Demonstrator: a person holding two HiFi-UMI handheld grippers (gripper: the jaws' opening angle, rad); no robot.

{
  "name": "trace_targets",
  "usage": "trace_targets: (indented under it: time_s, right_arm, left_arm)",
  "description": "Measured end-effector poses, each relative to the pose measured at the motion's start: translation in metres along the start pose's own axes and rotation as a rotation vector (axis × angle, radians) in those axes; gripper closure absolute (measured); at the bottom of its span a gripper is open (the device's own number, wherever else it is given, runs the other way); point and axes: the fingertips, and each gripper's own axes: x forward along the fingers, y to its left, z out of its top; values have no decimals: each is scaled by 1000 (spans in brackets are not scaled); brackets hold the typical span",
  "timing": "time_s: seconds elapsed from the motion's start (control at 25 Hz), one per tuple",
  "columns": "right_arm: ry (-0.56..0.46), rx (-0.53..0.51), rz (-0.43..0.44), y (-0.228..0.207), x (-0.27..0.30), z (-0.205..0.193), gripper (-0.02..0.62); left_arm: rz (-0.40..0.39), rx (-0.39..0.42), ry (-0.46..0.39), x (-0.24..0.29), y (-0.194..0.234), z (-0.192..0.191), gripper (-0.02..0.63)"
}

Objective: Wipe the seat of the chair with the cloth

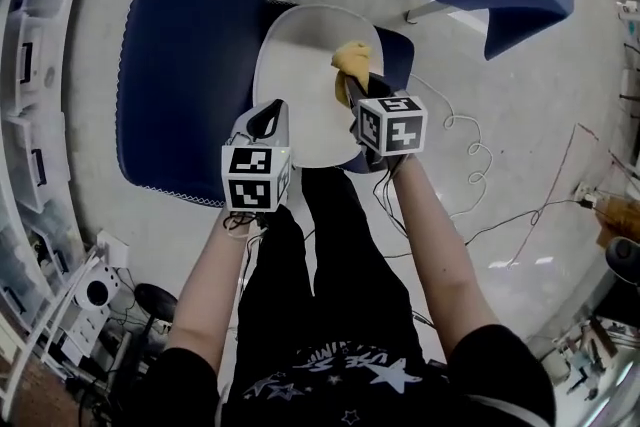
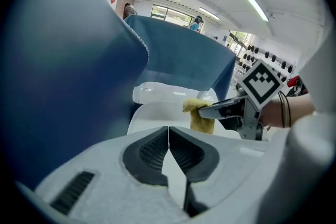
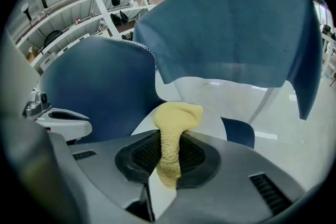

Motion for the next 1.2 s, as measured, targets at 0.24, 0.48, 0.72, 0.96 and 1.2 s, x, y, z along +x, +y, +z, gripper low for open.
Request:
trace_targets:
  time_s: [0.24,0.48,0.72,0.96,1.2]
  right_arm:
    - [15,-48,35,2,54,24,526]
    - [14,-76,82,16,104,49,526]
    - [44,-94,125,38,145,58,526]
    - [76,-95,113,37,164,46,527]
    - [70,-69,64,14,156,44,526]
  left_arm:
    - [30,-40,19,30,22,-6,586]
    - [34,-47,27,50,31,-5,586]
    - [40,-79,49,61,40,-11,586]
    - [44,-79,67,61,43,-25,586]
    - [40,-71,73,57,44,-30,586]
